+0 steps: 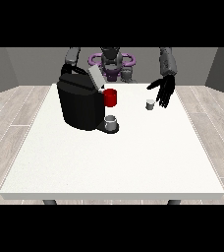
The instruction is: Insert the coffee pod into the coffee machine and close the lid
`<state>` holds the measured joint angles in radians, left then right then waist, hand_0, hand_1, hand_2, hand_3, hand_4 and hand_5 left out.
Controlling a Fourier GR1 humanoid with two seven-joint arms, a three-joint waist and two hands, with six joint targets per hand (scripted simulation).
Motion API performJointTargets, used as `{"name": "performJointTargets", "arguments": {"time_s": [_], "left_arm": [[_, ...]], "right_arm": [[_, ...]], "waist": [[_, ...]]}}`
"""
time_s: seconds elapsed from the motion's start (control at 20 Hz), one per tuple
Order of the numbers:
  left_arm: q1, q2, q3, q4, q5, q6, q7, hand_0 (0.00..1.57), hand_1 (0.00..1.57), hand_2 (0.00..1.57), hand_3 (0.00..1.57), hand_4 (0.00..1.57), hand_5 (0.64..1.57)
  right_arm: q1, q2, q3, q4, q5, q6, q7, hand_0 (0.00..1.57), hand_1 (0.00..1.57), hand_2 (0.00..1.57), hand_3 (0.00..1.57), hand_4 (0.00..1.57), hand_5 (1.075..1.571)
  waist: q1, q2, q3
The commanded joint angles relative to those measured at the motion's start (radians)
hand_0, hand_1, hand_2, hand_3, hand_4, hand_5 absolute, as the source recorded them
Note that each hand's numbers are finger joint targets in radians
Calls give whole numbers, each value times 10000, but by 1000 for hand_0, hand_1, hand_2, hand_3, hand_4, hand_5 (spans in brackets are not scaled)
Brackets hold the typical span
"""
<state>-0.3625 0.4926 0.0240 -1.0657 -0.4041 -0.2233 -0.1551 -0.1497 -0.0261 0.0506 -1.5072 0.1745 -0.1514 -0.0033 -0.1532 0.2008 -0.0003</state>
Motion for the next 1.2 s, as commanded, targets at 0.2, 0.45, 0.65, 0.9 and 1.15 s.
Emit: {"name": "performJointTargets", "arguments": {"time_s": [0.2,0.45,0.65,0.9,1.15], "left_arm": [[-1474,-633,-106,1220,-1216,1427,-141,488,488,724,486,0,1571],[-1354,-673,-706,1544,-2413,2312,-984,888,888,963,816,384,1571],[-1057,-494,-1080,2282,-3158,2431,-1292,941,941,1039,871,429,1571],[-1381,-264,-1573,2606,-4033,2089,-834,872,872,1024,880,339,1571],[-1875,-303,-1336,3864,-4407,2090,-1010,789,789,960,845,392,1571]], "right_arm": [[-844,244,37,881,-15,-123,-212,0,0,0,0,0,1571],[-1279,-72,-399,1386,-187,-52,117,0,0,0,0,0,1571],[-1033,-35,-89,1232,155,-153,641,0,0,0,0,0,1571],[-1005,141,-197,1861,-259,116,-405,0,0,0,0,0,1571],[-1046,161,-102,1574,-247,190,73,0,0,0,0,0,1571]], "waist": [[-39,764,2],[372,518,1],[242,133,-3],[213,216,5],[-172,226,-2]]}}
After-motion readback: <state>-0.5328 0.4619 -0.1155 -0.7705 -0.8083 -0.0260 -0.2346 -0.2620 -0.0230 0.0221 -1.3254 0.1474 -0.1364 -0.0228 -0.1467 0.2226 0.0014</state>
